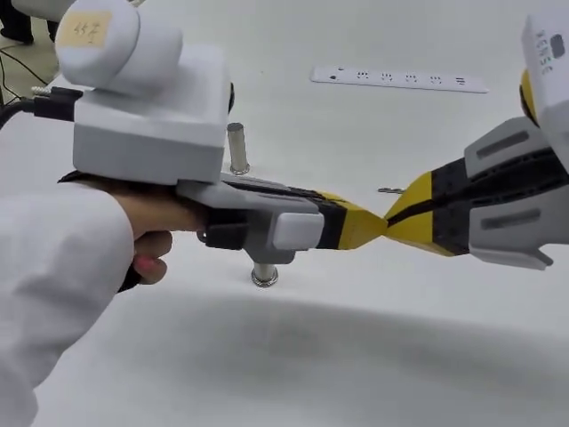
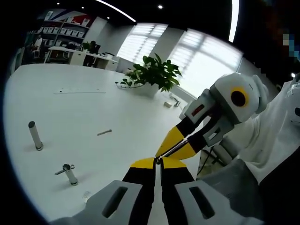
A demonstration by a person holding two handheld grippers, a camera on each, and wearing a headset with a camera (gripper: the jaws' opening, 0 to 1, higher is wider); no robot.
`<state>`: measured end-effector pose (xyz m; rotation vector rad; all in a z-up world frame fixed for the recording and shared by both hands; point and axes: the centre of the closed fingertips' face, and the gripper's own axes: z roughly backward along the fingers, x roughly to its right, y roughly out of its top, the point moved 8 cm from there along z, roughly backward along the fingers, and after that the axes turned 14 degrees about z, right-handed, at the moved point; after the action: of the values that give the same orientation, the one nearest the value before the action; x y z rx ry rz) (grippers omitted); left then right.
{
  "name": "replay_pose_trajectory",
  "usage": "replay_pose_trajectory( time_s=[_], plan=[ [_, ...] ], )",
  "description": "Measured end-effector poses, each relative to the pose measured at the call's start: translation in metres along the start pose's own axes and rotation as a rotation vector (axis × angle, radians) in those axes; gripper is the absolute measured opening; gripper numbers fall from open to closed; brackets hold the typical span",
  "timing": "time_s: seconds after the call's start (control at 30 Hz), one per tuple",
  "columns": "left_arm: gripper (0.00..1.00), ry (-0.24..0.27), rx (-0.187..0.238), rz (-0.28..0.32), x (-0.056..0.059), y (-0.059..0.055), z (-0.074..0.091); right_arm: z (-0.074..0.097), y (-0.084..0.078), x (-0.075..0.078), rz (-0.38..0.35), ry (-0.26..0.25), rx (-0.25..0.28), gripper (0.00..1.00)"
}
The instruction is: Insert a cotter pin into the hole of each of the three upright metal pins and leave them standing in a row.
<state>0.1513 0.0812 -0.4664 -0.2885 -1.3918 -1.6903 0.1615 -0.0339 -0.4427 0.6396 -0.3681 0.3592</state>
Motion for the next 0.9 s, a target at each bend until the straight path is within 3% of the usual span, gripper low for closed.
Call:
replay_pose_trajectory(
  time_s=[0.17,0.33,0.73,0.9],
  plan=[
    [0.00,0.004,-0.002,0.002,0.0004,-0.0003,-0.0005,-0.0005,0.0000,-0.0006,-0.021,-0.001,0.004,0.00],
    [0.00,0.010,-0.002,-0.002,0.0014,-0.0012,-0.0008,-0.0019,0.0014,-0.0017,0.046,0.002,0.012,0.00],
    [0.00,0.017,-0.005,-0.006,-0.0016,-0.0006,0.0023,-0.0027,0.0045,-0.0035,0.059,-0.004,0.025,0.00],
    [0.00,0.018,-0.009,-0.013,-0.0013,-0.0021,0.0031,-0.0007,0.0026,-0.0013,0.056,-0.012,0.020,0.06]
  ],
)
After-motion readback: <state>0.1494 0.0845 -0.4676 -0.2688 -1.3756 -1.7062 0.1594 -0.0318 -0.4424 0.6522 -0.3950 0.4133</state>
